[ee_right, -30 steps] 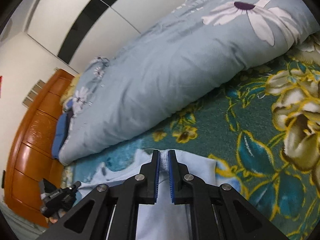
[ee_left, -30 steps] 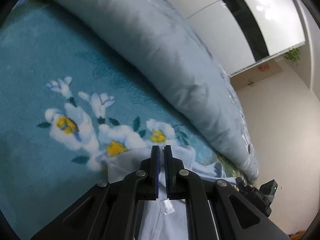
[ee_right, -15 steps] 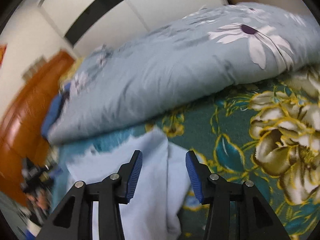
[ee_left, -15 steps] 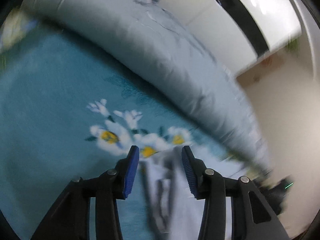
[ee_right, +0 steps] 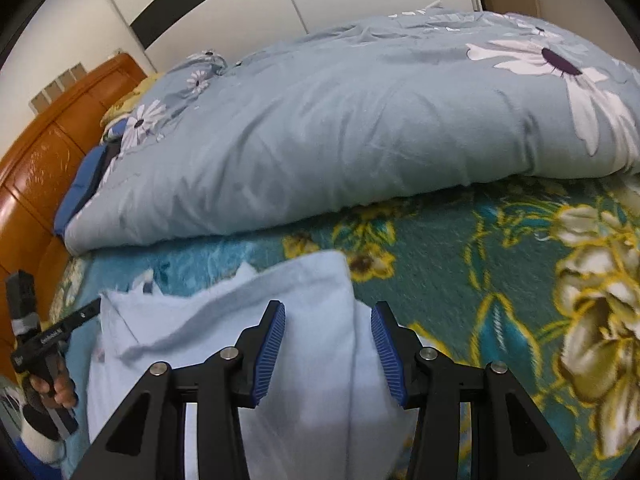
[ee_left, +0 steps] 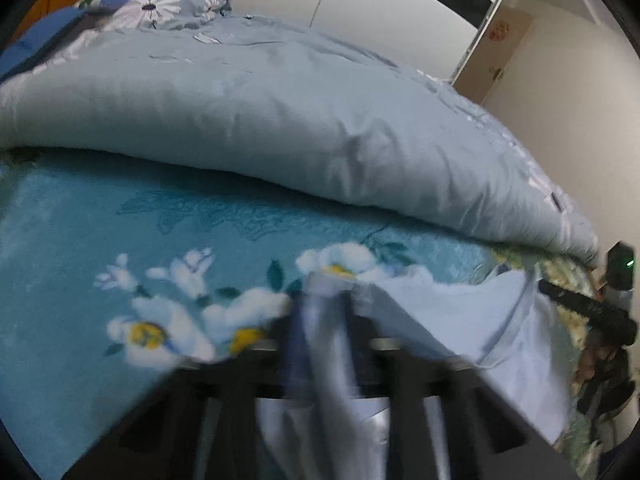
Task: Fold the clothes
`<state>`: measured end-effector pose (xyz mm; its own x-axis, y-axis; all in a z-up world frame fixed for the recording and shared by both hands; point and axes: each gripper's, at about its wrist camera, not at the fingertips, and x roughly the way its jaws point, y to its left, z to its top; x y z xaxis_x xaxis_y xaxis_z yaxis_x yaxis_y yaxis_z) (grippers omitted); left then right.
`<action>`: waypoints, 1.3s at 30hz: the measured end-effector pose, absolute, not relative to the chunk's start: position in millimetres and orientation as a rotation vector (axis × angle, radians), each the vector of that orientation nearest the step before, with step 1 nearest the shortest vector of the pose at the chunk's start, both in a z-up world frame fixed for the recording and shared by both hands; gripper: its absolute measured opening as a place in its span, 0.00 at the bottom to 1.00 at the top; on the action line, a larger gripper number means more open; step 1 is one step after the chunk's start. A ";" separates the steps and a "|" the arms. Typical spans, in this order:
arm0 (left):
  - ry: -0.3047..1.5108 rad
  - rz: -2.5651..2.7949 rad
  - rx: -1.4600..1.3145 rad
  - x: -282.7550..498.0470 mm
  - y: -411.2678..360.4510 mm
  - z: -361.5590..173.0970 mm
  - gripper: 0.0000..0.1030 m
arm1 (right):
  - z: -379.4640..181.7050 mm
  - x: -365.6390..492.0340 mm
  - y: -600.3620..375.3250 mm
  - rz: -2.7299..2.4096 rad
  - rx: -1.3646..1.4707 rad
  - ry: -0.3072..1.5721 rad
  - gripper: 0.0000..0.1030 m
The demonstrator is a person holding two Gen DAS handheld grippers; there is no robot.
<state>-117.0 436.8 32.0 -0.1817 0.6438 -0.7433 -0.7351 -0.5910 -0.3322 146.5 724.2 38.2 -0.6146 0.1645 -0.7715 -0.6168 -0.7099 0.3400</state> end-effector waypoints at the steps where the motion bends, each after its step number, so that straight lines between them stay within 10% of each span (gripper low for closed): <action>1: 0.121 1.898 -1.117 -116.6 438.8 32.3 0.03 | 39.0 146.8 724.4 2.333 -1.010 0.844 0.41; 4: 0.114 1.936 -1.109 -118.3 434.1 36.2 0.01 | 44.1 146.5 724.5 2.350 -0.976 0.835 0.03; 12: 0.110 1.950 -1.247 -127.3 429.2 18.6 0.03 | 36.6 147.9 735.3 2.258 -0.986 0.871 0.03; 15: 0.050 1.904 -1.253 -120.5 410.5 29.1 0.07 | 47.0 158.9 732.2 2.276 -0.932 0.872 0.08; 19: -0.039 1.876 -1.225 -92.5 364.2 41.5 0.42 | 69.7 192.6 715.3 2.343 -0.880 0.871 0.46; 39: -0.403 1.690 -1.411 -2.0 278.3 -5.3 0.45 | 16.6 307.9 610.8 2.362 -0.878 1.266 0.49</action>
